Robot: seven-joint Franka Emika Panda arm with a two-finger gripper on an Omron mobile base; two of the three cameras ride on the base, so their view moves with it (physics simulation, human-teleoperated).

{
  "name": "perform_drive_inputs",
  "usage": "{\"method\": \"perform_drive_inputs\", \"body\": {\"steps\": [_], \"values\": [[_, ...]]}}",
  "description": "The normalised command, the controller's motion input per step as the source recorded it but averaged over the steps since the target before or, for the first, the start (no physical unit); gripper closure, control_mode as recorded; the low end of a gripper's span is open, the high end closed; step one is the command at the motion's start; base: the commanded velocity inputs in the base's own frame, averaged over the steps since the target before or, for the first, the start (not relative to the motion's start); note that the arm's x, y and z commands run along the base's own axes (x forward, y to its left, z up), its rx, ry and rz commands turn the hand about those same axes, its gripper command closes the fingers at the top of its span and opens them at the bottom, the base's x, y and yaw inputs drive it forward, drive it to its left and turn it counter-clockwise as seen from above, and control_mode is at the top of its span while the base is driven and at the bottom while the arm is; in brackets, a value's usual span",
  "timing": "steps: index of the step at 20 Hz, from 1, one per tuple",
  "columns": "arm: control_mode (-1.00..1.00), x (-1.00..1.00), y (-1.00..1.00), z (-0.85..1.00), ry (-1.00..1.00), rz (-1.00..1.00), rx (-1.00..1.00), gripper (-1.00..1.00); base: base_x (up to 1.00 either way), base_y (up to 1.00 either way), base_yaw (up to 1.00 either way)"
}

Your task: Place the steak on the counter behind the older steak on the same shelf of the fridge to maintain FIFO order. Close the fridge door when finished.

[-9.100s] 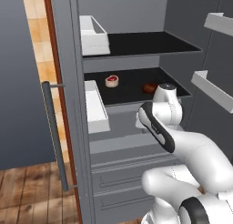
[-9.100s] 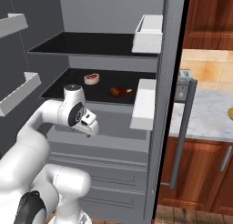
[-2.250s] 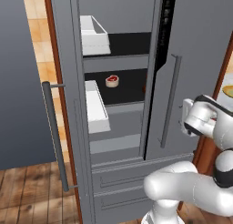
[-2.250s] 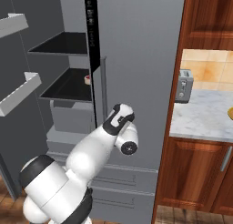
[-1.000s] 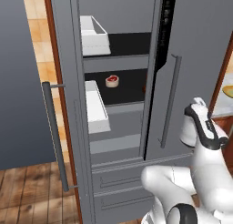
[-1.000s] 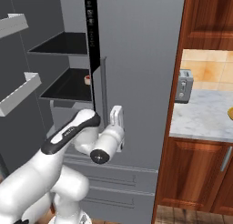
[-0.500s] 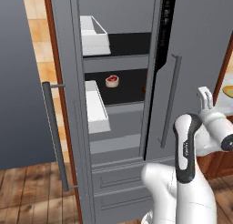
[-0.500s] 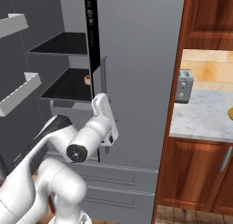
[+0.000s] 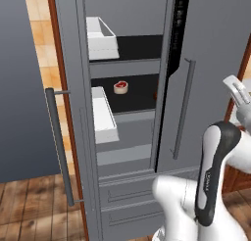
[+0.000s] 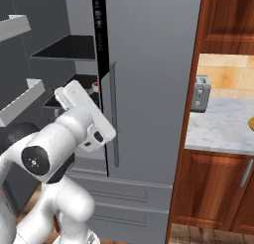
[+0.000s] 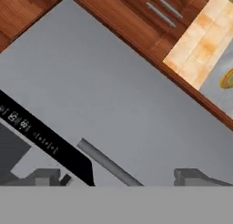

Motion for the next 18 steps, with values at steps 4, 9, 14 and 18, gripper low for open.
{"method": "perform_drive_inputs", "body": {"steps": [4,9,14,18], "values": [[-1.0,-0.59,1.0,0.27,0.0,-0.04,-0.49,-1.0,0.0,0.0,0.0],[-1.0,-0.34,1.0,-0.02,0.01,-0.02,-0.43,-1.0,0.0,0.0,0.0],[-1.0,-0.25,1.0,-0.22,0.0,0.0,-0.34,-1.0,0.0,0.0,0.0],[-1.0,-0.06,1.0,-0.33,0.0,0.0,-0.32,-1.0,0.0,0.0,0.0]]}}
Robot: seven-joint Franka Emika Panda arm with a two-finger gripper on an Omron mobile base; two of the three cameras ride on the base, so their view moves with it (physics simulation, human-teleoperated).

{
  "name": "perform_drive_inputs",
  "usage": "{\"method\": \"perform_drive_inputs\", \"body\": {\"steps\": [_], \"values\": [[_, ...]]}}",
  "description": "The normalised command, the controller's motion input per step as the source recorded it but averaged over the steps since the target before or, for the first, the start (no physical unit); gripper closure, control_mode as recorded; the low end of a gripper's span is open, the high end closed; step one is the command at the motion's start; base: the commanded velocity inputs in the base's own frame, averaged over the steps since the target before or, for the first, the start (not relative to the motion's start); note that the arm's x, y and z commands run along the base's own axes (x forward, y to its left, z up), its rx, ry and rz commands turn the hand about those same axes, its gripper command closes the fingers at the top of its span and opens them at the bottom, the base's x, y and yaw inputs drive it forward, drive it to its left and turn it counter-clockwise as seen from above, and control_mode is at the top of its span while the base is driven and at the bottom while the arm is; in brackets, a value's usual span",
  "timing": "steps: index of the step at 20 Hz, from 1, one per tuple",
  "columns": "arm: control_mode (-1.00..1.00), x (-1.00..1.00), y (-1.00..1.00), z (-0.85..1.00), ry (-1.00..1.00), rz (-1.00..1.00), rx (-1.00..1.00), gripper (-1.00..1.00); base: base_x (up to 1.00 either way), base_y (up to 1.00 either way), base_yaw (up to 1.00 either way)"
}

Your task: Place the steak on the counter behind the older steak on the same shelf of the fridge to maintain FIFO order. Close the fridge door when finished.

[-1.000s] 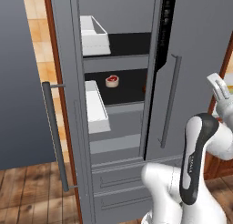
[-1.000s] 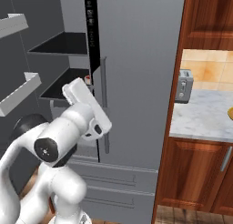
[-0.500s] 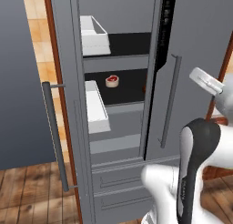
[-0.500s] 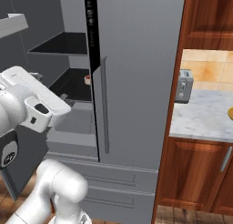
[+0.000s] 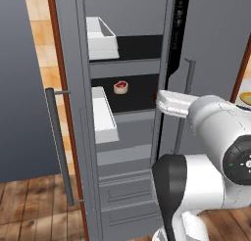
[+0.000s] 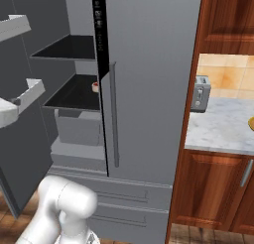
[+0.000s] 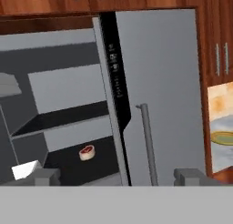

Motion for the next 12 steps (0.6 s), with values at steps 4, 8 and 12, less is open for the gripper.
{"method": "perform_drive_inputs", "body": {"steps": [4,8,12], "values": [[-1.0,-0.13,0.89,-0.42,0.0,0.01,-0.28,-1.0,0.0,0.0,0.0],[-1.0,-0.01,0.64,-0.37,0.0,0.05,-0.22,-1.0,0.0,0.0,0.0],[-1.0,0.05,0.88,-0.4,-0.01,0.11,-0.2,-1.0,0.0,0.0,0.0]]}}
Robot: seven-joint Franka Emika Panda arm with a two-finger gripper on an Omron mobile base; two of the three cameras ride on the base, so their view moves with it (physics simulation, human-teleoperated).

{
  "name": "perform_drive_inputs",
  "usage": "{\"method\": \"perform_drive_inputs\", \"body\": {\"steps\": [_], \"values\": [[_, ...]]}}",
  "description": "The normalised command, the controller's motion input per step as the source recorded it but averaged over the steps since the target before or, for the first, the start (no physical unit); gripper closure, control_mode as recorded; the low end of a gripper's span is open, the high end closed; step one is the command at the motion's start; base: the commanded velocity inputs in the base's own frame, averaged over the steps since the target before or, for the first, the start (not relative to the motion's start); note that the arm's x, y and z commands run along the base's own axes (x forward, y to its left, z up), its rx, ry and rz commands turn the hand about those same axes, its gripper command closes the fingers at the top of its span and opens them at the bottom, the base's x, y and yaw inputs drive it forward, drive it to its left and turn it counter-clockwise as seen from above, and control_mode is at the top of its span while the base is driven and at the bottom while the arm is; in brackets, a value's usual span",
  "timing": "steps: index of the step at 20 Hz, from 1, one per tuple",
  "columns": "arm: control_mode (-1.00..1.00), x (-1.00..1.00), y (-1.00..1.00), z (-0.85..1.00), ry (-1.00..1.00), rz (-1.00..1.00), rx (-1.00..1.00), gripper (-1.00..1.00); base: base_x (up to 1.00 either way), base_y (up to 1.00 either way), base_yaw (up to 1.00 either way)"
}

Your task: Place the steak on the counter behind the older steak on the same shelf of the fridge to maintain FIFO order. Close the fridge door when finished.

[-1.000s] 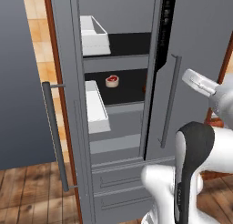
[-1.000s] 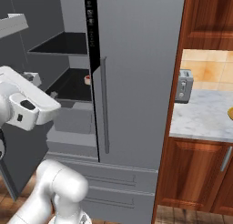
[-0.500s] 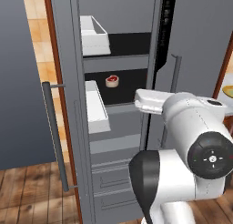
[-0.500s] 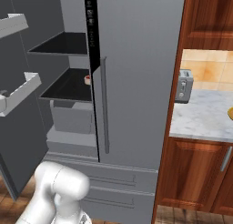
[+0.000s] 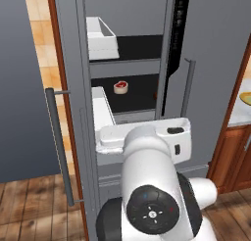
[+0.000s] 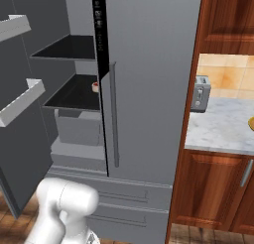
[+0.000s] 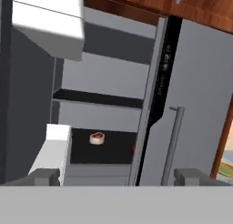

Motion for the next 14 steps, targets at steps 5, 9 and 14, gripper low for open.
{"method": "perform_drive_inputs", "body": {"steps": [5,9,14], "values": [[-1.0,0.02,0.89,-0.36,-0.11,0.16,-0.16,-1.0,0.0,0.0,0.0],[-1.0,0.24,0.83,-0.37,-0.07,0.15,-0.1,-1.0,0.0,0.0,0.0],[-1.0,0.47,0.75,-0.36,-0.09,0.12,0.0,-1.0,0.0,0.0,0.0]]}}
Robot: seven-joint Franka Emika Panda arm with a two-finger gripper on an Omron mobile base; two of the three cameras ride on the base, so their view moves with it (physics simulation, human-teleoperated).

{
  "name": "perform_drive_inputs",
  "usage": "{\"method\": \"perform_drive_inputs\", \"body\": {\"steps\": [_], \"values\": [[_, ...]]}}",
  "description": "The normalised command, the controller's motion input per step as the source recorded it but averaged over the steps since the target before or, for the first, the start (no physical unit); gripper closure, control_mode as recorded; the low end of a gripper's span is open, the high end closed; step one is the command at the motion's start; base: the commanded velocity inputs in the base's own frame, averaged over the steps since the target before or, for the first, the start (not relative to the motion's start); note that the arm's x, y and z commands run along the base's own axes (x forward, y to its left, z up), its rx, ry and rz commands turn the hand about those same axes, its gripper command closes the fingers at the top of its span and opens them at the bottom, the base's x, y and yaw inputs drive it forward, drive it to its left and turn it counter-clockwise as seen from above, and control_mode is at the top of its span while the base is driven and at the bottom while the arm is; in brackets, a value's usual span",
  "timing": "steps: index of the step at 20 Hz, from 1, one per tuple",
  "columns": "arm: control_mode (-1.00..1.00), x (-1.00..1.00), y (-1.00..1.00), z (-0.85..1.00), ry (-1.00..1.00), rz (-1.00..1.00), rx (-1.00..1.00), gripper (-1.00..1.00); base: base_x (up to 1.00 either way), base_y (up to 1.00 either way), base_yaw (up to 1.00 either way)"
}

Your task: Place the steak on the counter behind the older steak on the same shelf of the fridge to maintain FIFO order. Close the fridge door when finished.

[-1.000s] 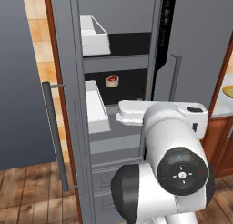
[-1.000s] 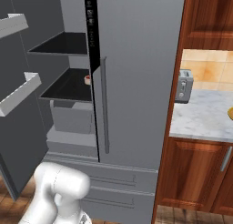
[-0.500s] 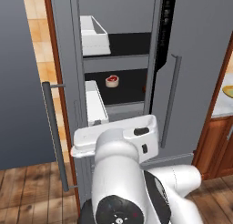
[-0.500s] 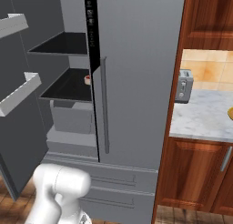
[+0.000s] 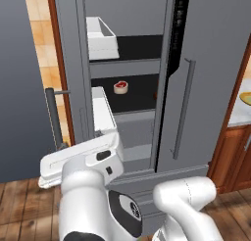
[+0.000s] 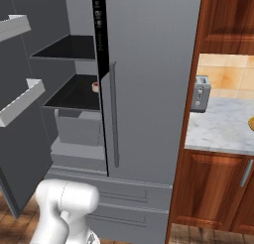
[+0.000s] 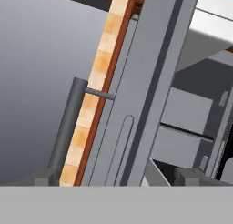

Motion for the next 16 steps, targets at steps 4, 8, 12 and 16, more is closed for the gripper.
{"method": "perform_drive_inputs", "body": {"steps": [4,8,12,16], "values": [[-1.0,0.47,0.84,-0.29,-0.14,0.01,0.0,-1.0,0.0,0.0,0.0],[-1.0,0.4,0.64,-0.24,-0.11,-0.06,0.0,-1.0,0.0,0.0,0.0],[-1.0,0.52,0.51,-0.14,-0.04,-0.18,0.0,-1.0,0.0,0.0,0.0],[-1.0,0.61,0.17,-0.11,0.0,-0.26,0.0,-1.0,0.0,0.0,0.0]]}}
